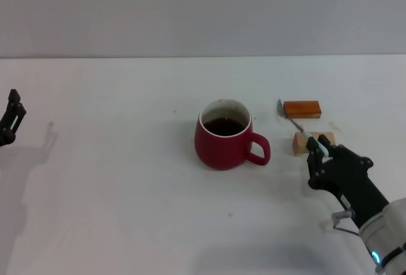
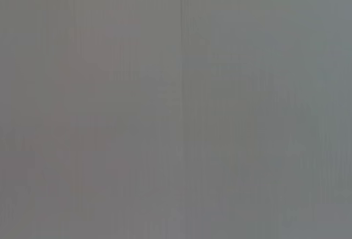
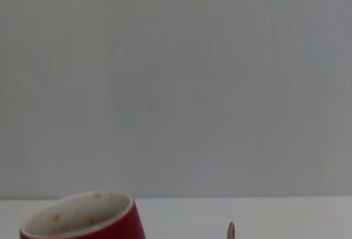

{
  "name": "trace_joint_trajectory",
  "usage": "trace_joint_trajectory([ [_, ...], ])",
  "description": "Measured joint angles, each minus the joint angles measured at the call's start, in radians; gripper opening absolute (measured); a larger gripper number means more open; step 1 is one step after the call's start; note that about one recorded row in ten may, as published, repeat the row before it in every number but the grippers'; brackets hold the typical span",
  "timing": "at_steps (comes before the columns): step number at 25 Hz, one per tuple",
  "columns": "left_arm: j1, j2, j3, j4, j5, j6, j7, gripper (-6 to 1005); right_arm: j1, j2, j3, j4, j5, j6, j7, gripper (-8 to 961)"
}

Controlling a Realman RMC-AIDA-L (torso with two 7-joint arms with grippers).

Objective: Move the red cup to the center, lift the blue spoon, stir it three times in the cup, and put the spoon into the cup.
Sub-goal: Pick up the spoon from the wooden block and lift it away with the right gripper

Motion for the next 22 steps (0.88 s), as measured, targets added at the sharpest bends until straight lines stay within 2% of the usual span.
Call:
trace_joint_trajectory([
  [4,0.000,0.000,0.000,-0.002,0.000,0.007,0.000,857,-0.028,-0.045,0.014,0.118,0.003,0.020,-0.062,134],
  [6,0.000,0.001,0.000,-0.002,0.000,0.007,0.000,857,-0.061,-0.075,0.049,0.218,0.004,0.054,-0.127,134],
  [10,0.000,0.000,0.000,0.000,0.000,0.015,0.000,857,-0.125,-0.131,0.139,0.423,0.001,0.201,-0.265,134],
  [13,0.002,0.000,0.000,0.002,0.000,0.018,0.000,857,-0.166,-0.154,0.215,0.555,0.000,0.338,-0.361,134],
  [16,0.004,-0.001,0.000,0.003,0.000,0.019,0.000,857,-0.202,-0.151,0.321,0.665,0.000,0.504,-0.456,133],
  [19,0.004,-0.001,0.000,0.004,0.000,0.019,0.000,857,-0.238,-0.121,0.430,0.755,-0.001,0.684,-0.555,133],
  [22,0.009,-0.002,0.000,0.004,-0.001,0.019,0.000,857,-0.274,-0.081,0.533,0.836,-0.003,0.837,-0.640,133],
])
